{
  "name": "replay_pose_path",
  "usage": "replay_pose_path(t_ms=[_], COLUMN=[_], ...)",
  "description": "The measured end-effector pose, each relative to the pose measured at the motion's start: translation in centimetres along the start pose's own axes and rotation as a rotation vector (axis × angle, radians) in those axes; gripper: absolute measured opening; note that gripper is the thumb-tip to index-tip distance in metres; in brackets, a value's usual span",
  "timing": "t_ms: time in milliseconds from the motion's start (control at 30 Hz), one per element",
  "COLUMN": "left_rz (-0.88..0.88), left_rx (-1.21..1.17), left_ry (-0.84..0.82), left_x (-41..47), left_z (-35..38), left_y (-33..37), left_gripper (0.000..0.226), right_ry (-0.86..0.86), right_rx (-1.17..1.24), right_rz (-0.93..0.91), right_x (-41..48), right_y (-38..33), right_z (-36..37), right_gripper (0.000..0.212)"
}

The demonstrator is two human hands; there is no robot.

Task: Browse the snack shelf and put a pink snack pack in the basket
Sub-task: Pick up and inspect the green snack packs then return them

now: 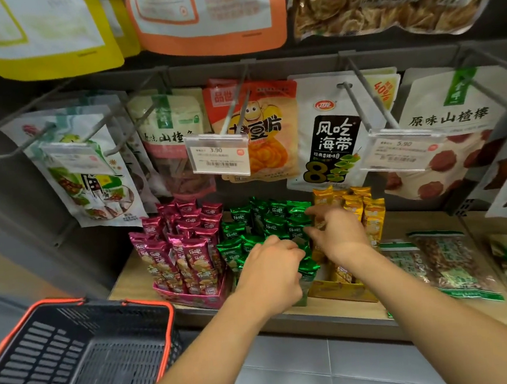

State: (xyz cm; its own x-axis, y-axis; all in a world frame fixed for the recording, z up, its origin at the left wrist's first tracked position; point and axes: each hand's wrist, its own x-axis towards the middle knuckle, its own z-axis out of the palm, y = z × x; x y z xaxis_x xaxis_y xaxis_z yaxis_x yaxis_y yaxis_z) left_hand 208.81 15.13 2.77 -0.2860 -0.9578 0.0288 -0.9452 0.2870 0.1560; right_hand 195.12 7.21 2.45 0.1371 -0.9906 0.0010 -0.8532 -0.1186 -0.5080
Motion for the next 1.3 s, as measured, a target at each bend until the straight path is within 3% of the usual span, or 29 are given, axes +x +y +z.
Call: replay_pose_path(t_ms=[233,433,533,633,733,800,900,1000,1133,1300], left_rz=[-0.022,-0.038,-0.024,-0.027,-0.025,-0.045,-0.125,-0.023,-0.022,-0.111], left_rx=[-0.018,-0.028,-0.076,-0.137,-0.219,-0.314,-0.738,-1.023,-1.138,-1.102], left_ry=[0.015,0.051,0.041,0.032,0.076,0.182,0.241,0.144,0.147,0.394], left_x=[-0.5,-0.6,-0.6,-0.5,-0.5,-0.6,-1.3,-2.7,-4.2,-4.5], left_z=[0.1,0.4,0.4,0.0,-1.0,-2.1,-4.6,-6.3,-6.9,-7.3], left_y=[0.2,0.2,0.0,-0.2,0.1,0.8,2.6,4.7,6.9,6.8], left_gripper=[0.048,0.048,0.054,0.059,0.054,0.038,0.019,0.015,0.01,0.018], right_ry=[0.019,0.414,0.484,0.513,0.47,0.401,0.264,0.088,0.002,-0.136], right_rx=[0.076,0.176,0.141,0.105,0.127,0.175,0.252,0.409,0.446,0.817], right_rz=[-0.013,-0.421,-0.564,-0.59,-0.508,-0.454,-0.337,-0.256,-0.383,-0.218], right_x=[-0.2,-5.4,-8.9,-11.4,-12.6,-13.1,-13.6,-13.8,-14.1,-13.8], right_y=[-0.4,-1.6,-0.9,0.3,1.1,1.7,2.5,2.5,1.7,1.3], right_z=[0.7,-4.7,-7.7,-10.8,-12.6,-12.8,-11.9,-11.0,-10.5,-10.3], right_gripper=[0.021,0.016,0.017,0.017,0.013,0.015,0.021,0.019,0.022,0.026])
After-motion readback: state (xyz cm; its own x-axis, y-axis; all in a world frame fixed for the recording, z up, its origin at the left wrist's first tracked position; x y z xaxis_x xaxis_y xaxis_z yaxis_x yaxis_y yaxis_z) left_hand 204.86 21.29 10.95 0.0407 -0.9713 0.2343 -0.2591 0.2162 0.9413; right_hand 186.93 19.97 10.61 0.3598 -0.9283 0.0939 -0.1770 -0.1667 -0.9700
